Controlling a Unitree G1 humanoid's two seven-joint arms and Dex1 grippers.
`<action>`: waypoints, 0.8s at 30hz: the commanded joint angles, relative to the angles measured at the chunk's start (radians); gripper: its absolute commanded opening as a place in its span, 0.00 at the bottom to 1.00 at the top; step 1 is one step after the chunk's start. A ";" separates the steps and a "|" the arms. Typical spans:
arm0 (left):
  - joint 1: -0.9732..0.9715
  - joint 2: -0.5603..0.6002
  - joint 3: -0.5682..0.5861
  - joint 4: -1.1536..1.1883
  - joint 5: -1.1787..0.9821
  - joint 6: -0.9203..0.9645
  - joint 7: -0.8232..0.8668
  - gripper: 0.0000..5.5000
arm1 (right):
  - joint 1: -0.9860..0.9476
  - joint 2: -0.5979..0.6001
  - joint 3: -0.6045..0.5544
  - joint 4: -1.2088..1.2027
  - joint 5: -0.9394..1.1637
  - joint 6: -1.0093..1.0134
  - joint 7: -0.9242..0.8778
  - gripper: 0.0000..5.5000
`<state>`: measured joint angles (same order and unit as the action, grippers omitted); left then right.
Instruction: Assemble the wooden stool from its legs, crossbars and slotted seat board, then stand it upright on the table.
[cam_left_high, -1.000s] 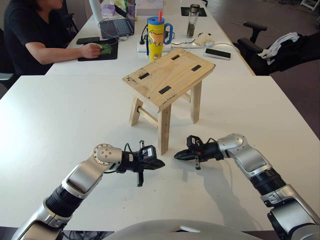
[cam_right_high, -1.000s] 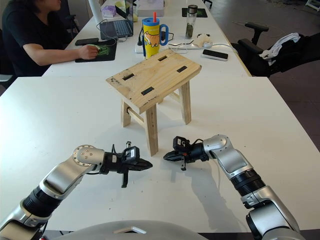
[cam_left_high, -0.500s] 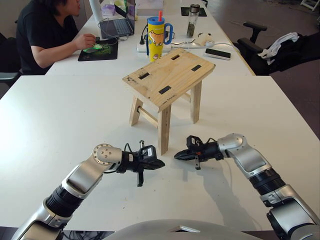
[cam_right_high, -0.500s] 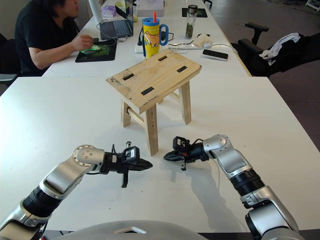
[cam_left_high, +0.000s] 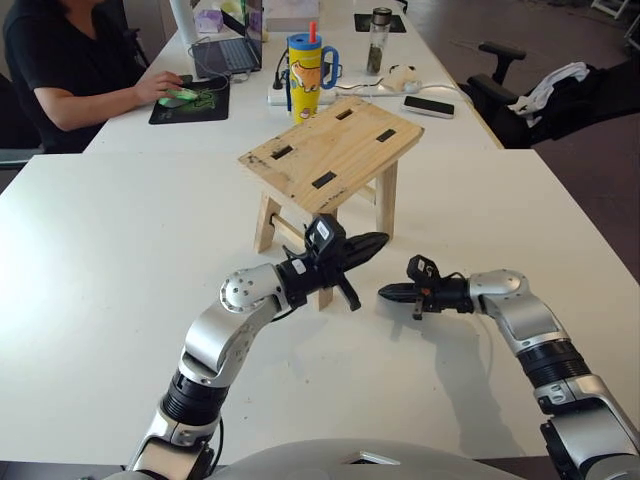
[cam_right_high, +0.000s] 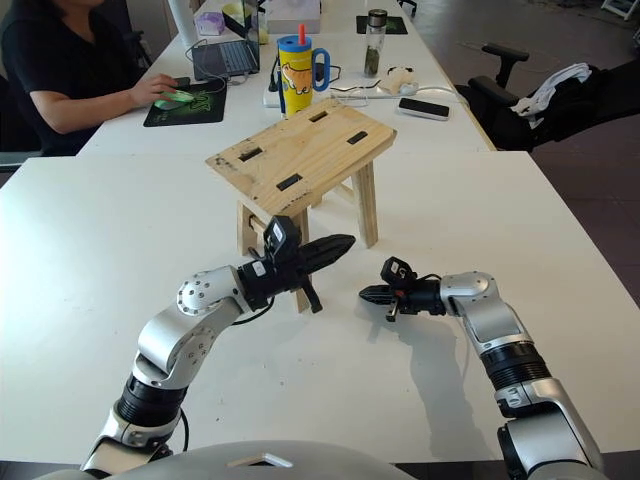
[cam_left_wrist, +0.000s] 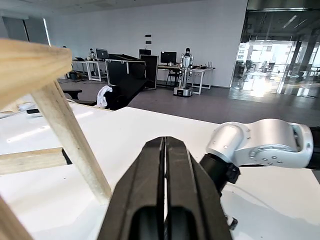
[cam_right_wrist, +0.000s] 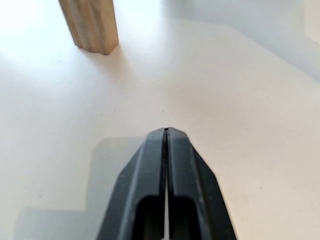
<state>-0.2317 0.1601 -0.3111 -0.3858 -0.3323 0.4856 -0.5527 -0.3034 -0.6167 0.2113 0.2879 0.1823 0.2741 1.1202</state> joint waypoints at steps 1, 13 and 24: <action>0.002 0.002 -0.005 0.023 0.022 -0.013 0.015 0.01 | -0.002 -0.003 -0.014 0.006 -0.001 0.005 0.001 0.00; -0.021 0.043 0.010 0.169 0.209 -0.074 0.125 0.01 | 0.002 0.016 -0.016 -0.005 -0.005 0.003 -0.015 0.00; -0.123 0.113 0.101 0.391 0.242 -0.199 0.077 0.01 | -0.014 0.028 -0.020 -0.004 -0.004 0.006 -0.017 0.00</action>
<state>-0.3338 0.2573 -0.2257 -0.0258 -0.1041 0.3060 -0.4652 -0.3055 -0.5911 0.2011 0.2873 0.1808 0.2769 1.1084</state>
